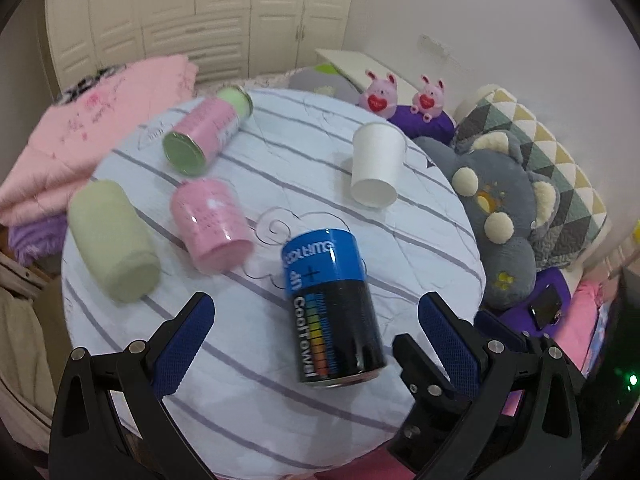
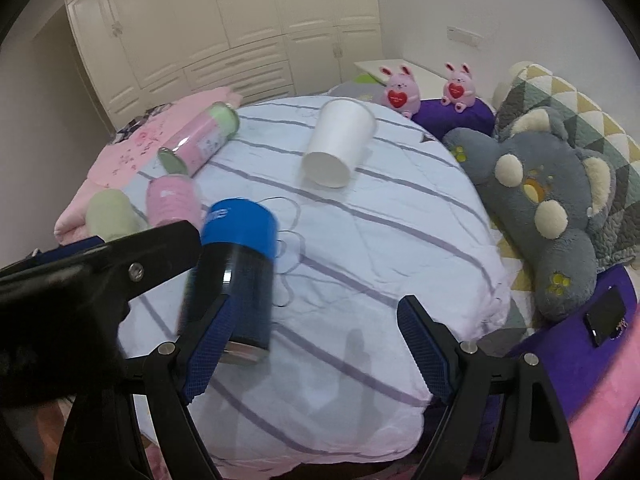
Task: Flip cup upright
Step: 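Lift the blue-and-black can with the right gripper and rotate it, then grasp the blue-and-black can with the left gripper from the right gripper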
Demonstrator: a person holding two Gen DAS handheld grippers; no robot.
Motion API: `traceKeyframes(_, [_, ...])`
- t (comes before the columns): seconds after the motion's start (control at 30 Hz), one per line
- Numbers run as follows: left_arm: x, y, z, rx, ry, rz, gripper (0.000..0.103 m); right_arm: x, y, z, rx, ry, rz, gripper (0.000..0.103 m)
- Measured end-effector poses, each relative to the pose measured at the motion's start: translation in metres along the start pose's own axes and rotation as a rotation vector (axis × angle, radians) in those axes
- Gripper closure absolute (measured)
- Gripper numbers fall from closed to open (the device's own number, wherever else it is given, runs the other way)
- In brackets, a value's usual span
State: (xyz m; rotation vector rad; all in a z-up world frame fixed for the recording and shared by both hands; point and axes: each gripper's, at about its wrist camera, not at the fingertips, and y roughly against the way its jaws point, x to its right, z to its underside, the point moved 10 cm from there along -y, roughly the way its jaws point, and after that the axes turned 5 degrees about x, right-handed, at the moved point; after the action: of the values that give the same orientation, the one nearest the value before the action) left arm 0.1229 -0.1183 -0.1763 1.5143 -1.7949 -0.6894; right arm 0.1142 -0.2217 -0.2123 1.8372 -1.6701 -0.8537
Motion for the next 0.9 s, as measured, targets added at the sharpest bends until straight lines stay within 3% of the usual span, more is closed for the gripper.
traceKeyframes(0.5, [0.011,-0.044,0.013,-0.109,0.057,-0.011,0.000,0.053,-0.015,-0.019,0.006,0.022,0.117,0.019])
traceKeyframes(0.9, [0.004,-0.077,0.017,-0.184,0.091,-0.029,0.000,0.049,-0.044,-0.020,-0.047,0.046,0.088,0.019])
